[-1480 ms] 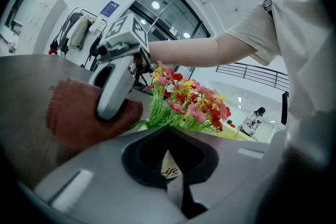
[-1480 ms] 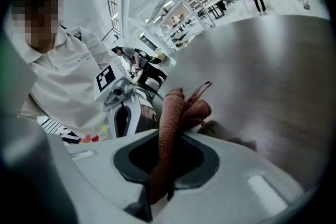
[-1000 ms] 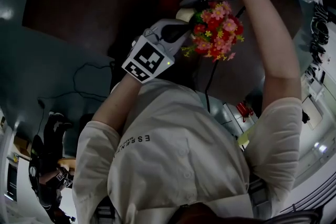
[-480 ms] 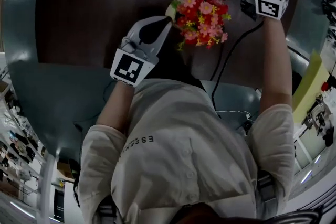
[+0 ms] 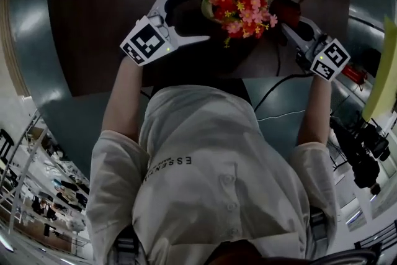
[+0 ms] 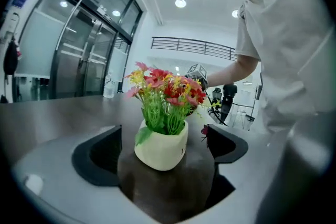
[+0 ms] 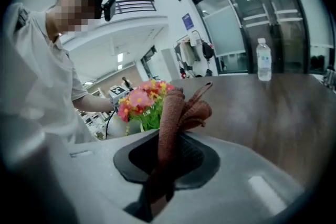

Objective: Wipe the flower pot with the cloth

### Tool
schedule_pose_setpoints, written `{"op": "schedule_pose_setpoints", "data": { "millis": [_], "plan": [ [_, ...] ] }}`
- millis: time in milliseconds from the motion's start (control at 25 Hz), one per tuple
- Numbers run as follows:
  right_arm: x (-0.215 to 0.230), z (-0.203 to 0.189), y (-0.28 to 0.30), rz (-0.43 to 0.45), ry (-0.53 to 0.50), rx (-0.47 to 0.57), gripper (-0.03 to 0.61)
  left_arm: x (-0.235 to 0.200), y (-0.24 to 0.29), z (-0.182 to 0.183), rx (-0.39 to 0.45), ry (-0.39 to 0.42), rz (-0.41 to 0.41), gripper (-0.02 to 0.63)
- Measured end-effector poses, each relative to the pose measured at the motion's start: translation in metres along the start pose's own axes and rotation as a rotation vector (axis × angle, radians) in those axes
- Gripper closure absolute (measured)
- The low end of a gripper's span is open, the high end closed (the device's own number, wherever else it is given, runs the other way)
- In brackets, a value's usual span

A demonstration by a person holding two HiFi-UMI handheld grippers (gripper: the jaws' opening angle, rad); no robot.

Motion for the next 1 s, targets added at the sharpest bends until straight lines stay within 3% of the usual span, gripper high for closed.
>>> {"op": "schedule_pose_setpoints", "data": {
  "millis": [120,200,320,560,720,800,880,1000],
  "plan": [
    [-0.005,-0.031,0.011,-0.138,0.105,0.041,0.528,-0.007,0.012,-0.005,-0.006,0.048,-0.059,0.092],
    [-0.012,-0.044,0.021,-0.184,0.152,0.09,0.528,-0.007,0.023,-0.01,-0.022,0.089,-0.098,0.086],
    [-0.022,-0.056,0.031,-0.194,0.2,0.159,0.528,-0.001,0.045,-0.015,-0.021,0.13,-0.165,0.012],
    [-0.03,-0.065,0.032,-0.189,0.202,0.154,0.528,0.014,0.076,-0.013,0.028,0.152,-0.274,0.011],
    [-0.029,-0.06,0.025,-0.191,0.194,0.163,0.528,0.027,0.081,-0.015,-0.007,0.22,-0.349,0.018],
    [-0.027,-0.056,0.023,-0.189,0.188,0.173,0.528,0.028,0.081,-0.019,-0.022,0.238,-0.354,0.027],
    [-0.025,-0.052,0.023,-0.191,0.189,0.186,0.528,0.026,0.082,-0.02,-0.029,0.235,-0.343,0.089],
    [-0.024,-0.048,0.024,-0.197,0.19,0.198,0.528,0.024,0.08,-0.021,-0.035,0.235,-0.329,0.087]
  ]
}}
Point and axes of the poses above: the fingertips, and each gripper's own axes: y forward along the fingers, x to its right, z out of its top, the point moved 3 cm from there along -y, backward along the fingers, and after that the axes turned 15 degrees about z, right-handed, at the moved point
